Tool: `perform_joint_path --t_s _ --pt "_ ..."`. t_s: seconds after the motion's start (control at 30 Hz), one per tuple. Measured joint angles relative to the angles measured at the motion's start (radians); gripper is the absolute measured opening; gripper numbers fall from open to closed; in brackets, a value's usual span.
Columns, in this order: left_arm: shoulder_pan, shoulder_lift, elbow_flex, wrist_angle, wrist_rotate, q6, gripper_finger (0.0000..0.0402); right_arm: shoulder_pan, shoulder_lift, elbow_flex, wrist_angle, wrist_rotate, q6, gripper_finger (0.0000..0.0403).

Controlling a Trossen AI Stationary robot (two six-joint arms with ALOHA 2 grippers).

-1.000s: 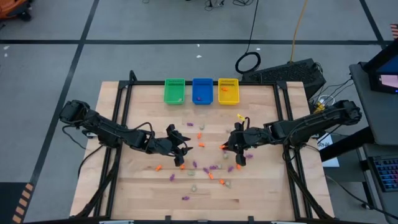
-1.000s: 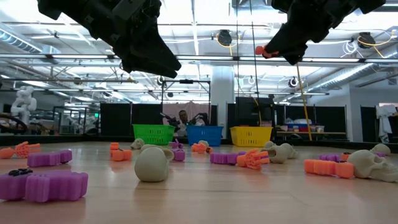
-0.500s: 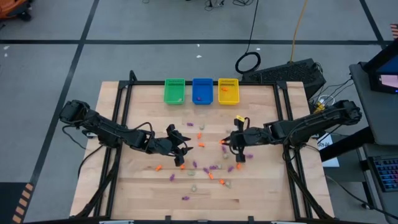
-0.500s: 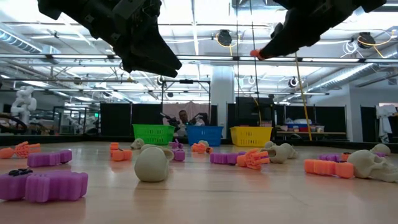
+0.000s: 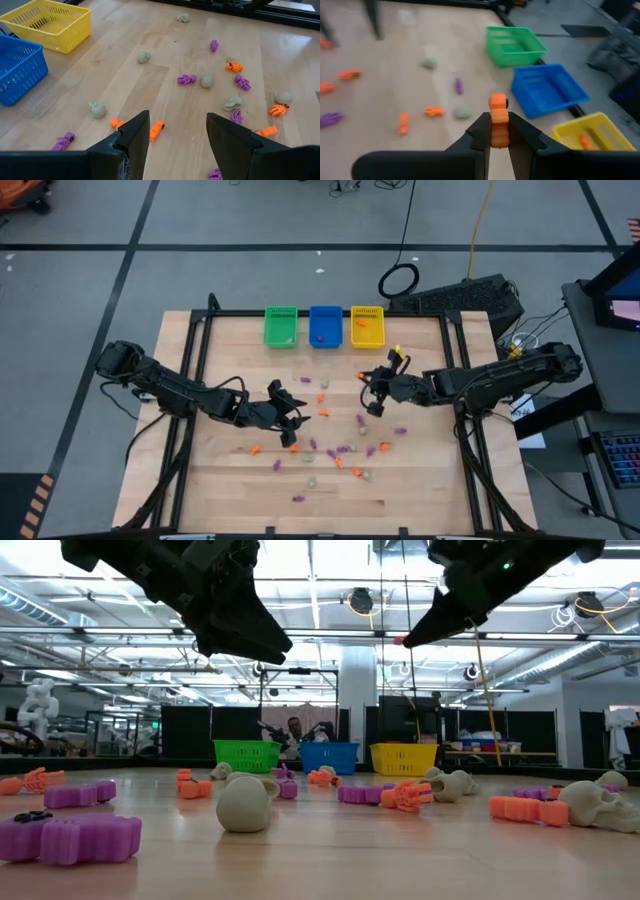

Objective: Sort Halloween decoration
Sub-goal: Put the orange skeleton toy into the yellow bin

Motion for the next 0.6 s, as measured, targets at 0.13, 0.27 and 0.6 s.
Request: perform_joint_path --t_s 0.13,0.27,0.6 --pt "0.000 0.000 0.000 0.000 0.000 0.000 0.0193 -0.088 0.000 0.000 0.000 0.016 -0.013 0.0038" --pt "0.000 0.000 0.000 -0.001 0.000 0.000 0.0193 -0.203 0.000 0.000 0.000 0.020 -0.047 0.0038" --pt "0.000 0.000 0.000 -0.001 0.000 0.000 0.0193 -0.497 0.000 0.000 0.056 -0.046 -0.046 0.0038"
